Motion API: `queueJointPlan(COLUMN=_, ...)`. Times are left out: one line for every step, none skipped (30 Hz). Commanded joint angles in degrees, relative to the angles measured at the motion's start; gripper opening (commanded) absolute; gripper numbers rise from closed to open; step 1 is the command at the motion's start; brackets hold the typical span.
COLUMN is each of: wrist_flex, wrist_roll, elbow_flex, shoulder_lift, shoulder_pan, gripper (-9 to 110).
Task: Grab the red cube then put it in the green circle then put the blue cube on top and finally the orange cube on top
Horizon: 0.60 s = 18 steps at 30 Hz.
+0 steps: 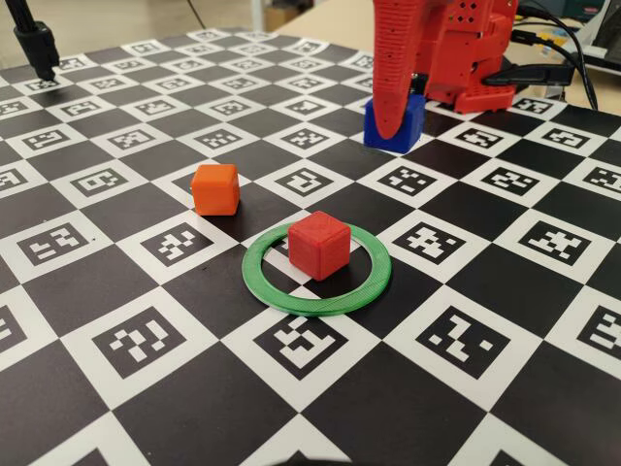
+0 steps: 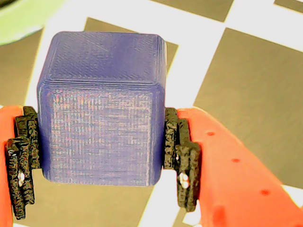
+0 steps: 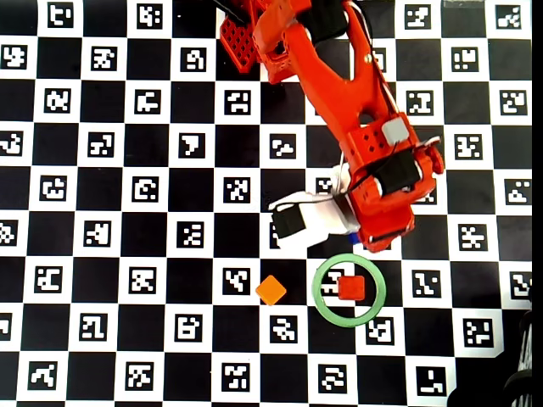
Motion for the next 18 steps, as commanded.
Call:
queueJointPlan(wrist_flex=1.05, wrist_roll=0.79, elbow_flex=-8.00, shoulder_lift=0.53, shoulder_pan=0.79, gripper=7)
queueJointPlan(wrist_flex=1.41, wrist_roll=0.97, elbow_flex=-9.14, shoulder_lift=0.09, shoulder_pan=0.97, gripper=7)
queueJointPlan(wrist_flex=1.76, wrist_roll=1.05, elbow_flex=-10.02, shoulder_lift=-0.26, shoulder_pan=1.14, gripper=7)
queueJointPlan(wrist_flex=2.11, wrist_roll=1.14, elbow_flex=-10.99, shoulder_lift=-0.70, shoulder_pan=1.23, gripper=7)
queueJointPlan(wrist_flex=2.64, wrist_roll=1.32, elbow_flex=-12.13, shoulder_lift=-1.23, shoulder_pan=1.41, gripper=7)
queueJointPlan(wrist_flex=3.08, wrist_roll=1.49, elbow_flex=-13.18, shoulder_lift=-1.85, shoulder_pan=1.58, gripper=7)
queueJointPlan(wrist_flex=3.34, wrist_roll=1.67, elbow_flex=-14.15, shoulder_lift=-2.29, shoulder_pan=1.67, gripper=7)
queueJointPlan(wrist_flex=3.34, wrist_roll=1.76, elbow_flex=-14.77, shoulder_lift=-2.64, shoulder_pan=1.85, gripper=7)
queueJointPlan(wrist_flex=3.34, wrist_roll=1.93, elbow_flex=-15.73, shoulder_lift=-3.16, shoulder_pan=2.11, gripper=7)
queueJointPlan(wrist_flex=3.34, wrist_roll=2.02, elbow_flex=-16.26, shoulder_lift=-3.52, shoulder_pan=2.11, gripper=7)
queueJointPlan(wrist_flex=3.34, wrist_roll=2.11, elbow_flex=-16.87, shoulder_lift=-3.96, shoulder_pan=2.20, gripper=7)
queueJointPlan(wrist_flex=3.34, wrist_roll=2.20, elbow_flex=-17.58, shoulder_lift=-4.48, shoulder_pan=2.37, gripper=7)
queueJointPlan(wrist_flex=3.43, wrist_roll=2.55, elbow_flex=-18.37, shoulder_lift=-5.01, shoulder_pan=2.55, gripper=7)
queueJointPlan(wrist_flex=3.69, wrist_roll=2.81, elbow_flex=-19.25, shoulder_lift=-5.63, shoulder_pan=2.72, gripper=7)
queueJointPlan(wrist_flex=3.87, wrist_roll=3.16, elbow_flex=-20.13, shoulder_lift=-6.15, shoulder_pan=2.90, gripper=7)
queueJointPlan(wrist_flex=3.96, wrist_roll=3.69, elbow_flex=-21.01, shoulder_lift=-6.77, shoulder_pan=3.25, gripper=7)
queueJointPlan(wrist_flex=4.04, wrist_roll=4.13, elbow_flex=-21.88, shoulder_lift=-7.29, shoulder_pan=3.52, gripper=7)
queueJointPlan(wrist_flex=4.22, wrist_roll=4.57, elbow_flex=-22.85, shoulder_lift=-7.82, shoulder_pan=3.78, gripper=7)
